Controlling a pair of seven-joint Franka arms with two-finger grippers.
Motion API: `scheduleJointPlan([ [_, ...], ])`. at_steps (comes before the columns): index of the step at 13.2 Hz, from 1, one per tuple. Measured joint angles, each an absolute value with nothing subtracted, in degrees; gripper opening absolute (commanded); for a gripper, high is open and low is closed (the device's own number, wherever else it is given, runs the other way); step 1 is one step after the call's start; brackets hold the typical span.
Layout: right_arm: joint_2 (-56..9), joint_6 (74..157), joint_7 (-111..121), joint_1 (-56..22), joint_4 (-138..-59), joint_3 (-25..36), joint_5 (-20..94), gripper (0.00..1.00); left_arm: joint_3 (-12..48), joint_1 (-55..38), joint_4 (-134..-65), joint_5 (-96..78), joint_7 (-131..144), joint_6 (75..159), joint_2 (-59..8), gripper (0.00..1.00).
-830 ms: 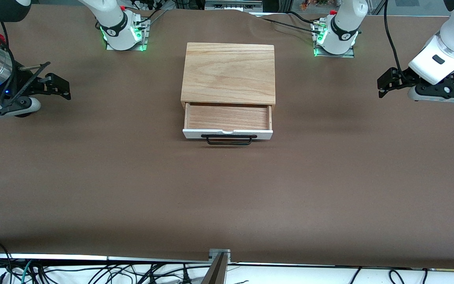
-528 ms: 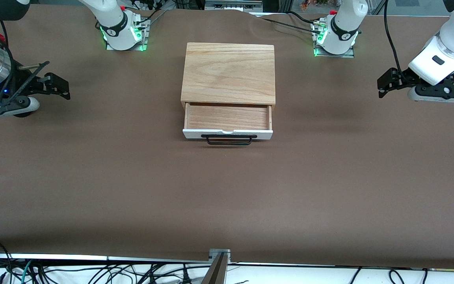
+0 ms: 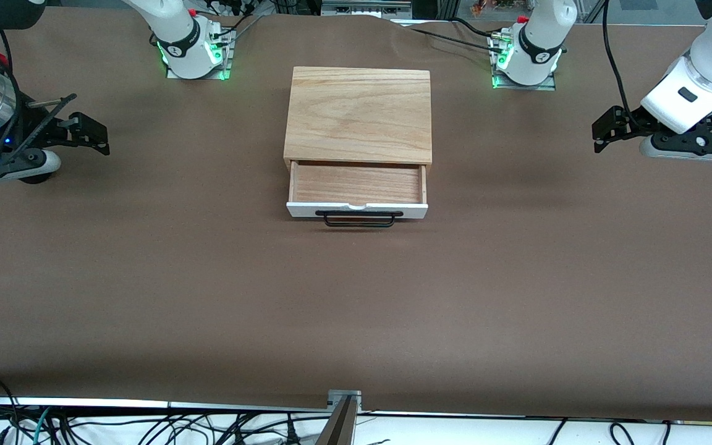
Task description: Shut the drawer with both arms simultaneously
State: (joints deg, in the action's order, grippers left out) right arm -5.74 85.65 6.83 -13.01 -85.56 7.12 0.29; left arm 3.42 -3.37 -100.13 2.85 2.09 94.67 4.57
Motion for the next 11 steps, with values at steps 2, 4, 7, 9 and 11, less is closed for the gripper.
scheduleJointPlan([
  [2, -5.74, 85.54, 6.83, -13.03, -85.56, 7.01, 0.29, 1.00, 3.42, -3.37, -100.13, 2.85, 2.09, 94.65, 4.57, 1.00],
  [4, -5.74, 85.49, 6.83, -13.04, -85.56, 7.01, 0.29, 1.00, 3.42, -3.37, -100.13, 2.85, 2.09, 94.64, 4.57, 1.00],
  [7, -5.74, 85.09, 6.83, -13.04, -85.56, 7.01, 0.29, 1.00, 3.42, -3.37, -100.13, 2.85, 2.09, 94.63, 4.57, 1.00],
  [9, -5.74, 85.02, 6.83, -13.06, -85.56, 7.01, 0.29, 1.00, 3.42, -3.38, -100.12, 2.85, 2.09, 94.64, 4.57, 1.00],
  [11, -5.74, 84.99, 6.83, -13.12, -85.56, 6.98, 0.29, 1.00, 3.42, -3.38, -100.12, 2.85, 2.09, 94.64, 4.57, 1.00],
])
